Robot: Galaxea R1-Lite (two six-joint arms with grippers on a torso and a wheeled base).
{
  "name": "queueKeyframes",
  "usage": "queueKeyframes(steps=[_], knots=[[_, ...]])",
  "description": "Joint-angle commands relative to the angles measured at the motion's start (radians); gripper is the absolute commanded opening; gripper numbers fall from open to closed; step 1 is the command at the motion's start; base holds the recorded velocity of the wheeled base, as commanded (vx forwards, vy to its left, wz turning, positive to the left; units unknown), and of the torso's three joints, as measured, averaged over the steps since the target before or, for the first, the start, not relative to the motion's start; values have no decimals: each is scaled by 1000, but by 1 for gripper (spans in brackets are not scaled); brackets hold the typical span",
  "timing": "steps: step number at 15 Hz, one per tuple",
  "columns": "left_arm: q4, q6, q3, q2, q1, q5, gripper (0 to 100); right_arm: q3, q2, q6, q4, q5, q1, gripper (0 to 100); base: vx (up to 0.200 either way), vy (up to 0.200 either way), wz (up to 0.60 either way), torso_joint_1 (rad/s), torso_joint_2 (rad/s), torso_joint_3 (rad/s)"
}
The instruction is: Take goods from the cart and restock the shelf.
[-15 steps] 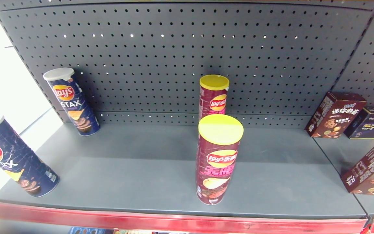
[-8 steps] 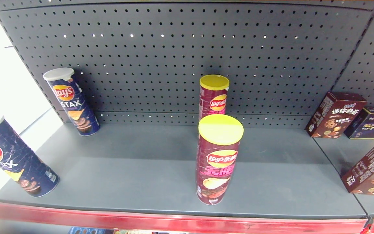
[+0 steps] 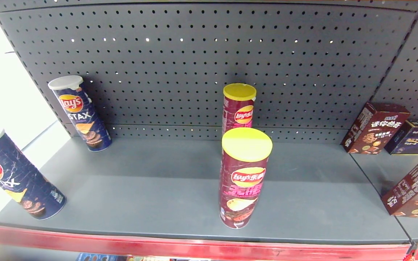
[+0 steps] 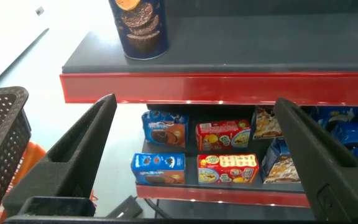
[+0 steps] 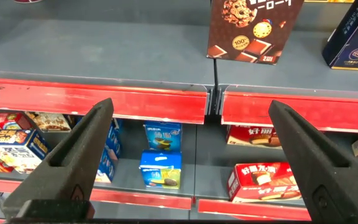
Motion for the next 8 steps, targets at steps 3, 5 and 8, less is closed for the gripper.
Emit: queueKeyframes(steps=[3, 5, 8], knots=[[0, -4, 0, 1, 0, -2, 100, 0, 1, 0, 0, 0, 0, 100, 0, -67, 0, 1, 2, 2], [0, -11, -2, 1, 0, -2, 100, 0, 1, 0, 0, 0, 0, 100, 0, 0, 0, 0, 0, 0], [0, -11, -2, 1, 0, -2, 100, 0, 1, 0, 0, 0, 0, 100, 0, 0, 0, 0, 0, 0]])
